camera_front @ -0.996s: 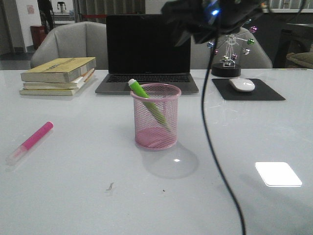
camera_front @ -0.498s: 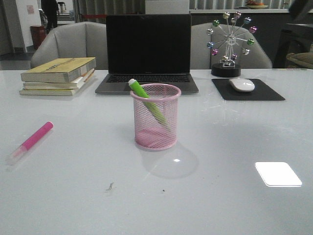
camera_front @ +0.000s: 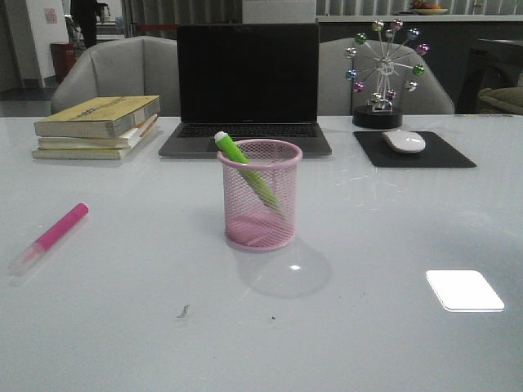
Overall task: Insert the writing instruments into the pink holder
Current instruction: 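Move the left gripper down over the pink marker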
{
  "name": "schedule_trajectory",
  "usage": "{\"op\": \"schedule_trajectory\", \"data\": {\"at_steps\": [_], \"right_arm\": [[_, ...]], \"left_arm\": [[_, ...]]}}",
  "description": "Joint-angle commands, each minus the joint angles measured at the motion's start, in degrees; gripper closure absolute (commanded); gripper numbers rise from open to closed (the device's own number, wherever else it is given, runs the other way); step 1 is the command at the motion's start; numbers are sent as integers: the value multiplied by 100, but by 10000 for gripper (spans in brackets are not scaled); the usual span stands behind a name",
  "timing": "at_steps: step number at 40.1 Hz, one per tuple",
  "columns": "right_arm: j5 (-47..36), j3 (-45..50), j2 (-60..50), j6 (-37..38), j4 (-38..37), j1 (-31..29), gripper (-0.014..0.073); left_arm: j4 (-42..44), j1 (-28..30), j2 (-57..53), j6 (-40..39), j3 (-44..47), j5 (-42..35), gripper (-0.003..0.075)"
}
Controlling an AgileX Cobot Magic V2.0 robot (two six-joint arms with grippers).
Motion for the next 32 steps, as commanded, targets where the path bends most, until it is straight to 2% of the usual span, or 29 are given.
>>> {"op": "schedule_trajectory", "data": {"at_steps": [1,8,12,23,32], "right_arm": [[-285,-144,-157,-45,-79,-41,199],[-282,-144,-157,-45,-79,-41,199],[-282,-144,-157,-45,-79,-41,199],[-285,-144,-157,-45,280,-41,199],[-285,-144,-157,-45,375,-41,199]], "left_arm": [[-199,-32,209,-32,-426,54,213],[-764,-32,1113,-32,-1209,1277,213],[-958,-32,1658,-32,-1781,1708,213],[-980,-82,3043,230,-3242,2546,213],[-895,-356,3971,443,-3927,2720,213]]}}
